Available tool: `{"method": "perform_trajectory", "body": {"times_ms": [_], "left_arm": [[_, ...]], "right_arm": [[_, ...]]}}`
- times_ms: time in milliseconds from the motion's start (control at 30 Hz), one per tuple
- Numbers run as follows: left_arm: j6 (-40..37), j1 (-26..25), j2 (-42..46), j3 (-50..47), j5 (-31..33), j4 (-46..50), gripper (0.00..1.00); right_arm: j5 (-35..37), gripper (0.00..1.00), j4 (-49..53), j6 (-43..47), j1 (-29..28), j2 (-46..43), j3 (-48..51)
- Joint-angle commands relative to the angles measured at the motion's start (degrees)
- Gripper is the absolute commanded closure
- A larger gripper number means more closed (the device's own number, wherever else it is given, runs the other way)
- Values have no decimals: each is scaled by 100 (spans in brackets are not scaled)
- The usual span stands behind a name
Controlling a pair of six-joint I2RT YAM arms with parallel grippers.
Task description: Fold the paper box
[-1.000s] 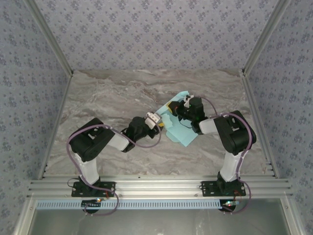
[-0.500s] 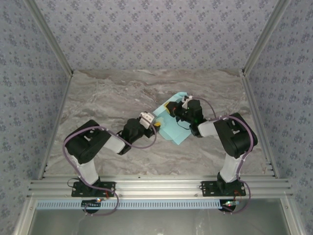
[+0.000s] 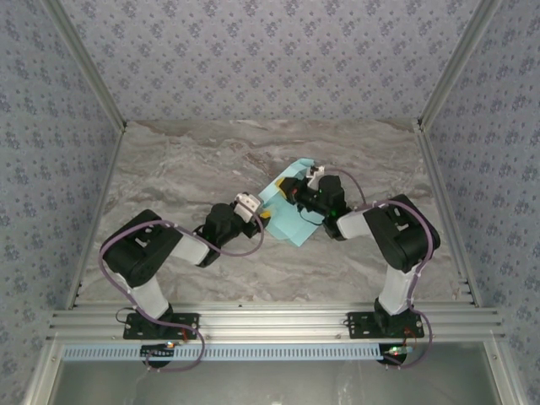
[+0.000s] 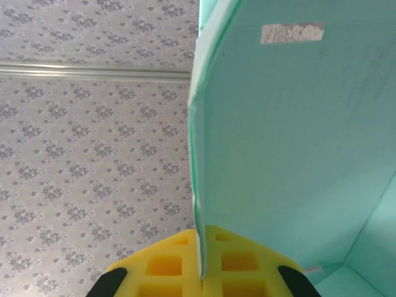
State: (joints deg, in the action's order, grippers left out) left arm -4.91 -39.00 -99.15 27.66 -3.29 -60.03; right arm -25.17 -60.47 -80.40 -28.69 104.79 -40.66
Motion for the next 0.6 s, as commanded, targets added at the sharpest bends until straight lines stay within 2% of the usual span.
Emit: {"method": "perform_trajectory", "body": {"times_ms": [0, 300, 467, 567], "left_arm": [[-125, -49, -133, 347, 257, -217, 39], [-476, -503, -414, 581, 1431, -307, 44], [-549, -659, -473, 680, 1697, -79, 53], [-522, -709, -576, 563, 1706, -264, 56]], "right_arm": [[43, 100, -61, 41, -132, 146, 95], [836, 100, -489, -253, -392, 292, 494], [1019, 100, -387, -248, -454, 228, 529], [972, 100, -350, -172, -440, 219, 500]]}}
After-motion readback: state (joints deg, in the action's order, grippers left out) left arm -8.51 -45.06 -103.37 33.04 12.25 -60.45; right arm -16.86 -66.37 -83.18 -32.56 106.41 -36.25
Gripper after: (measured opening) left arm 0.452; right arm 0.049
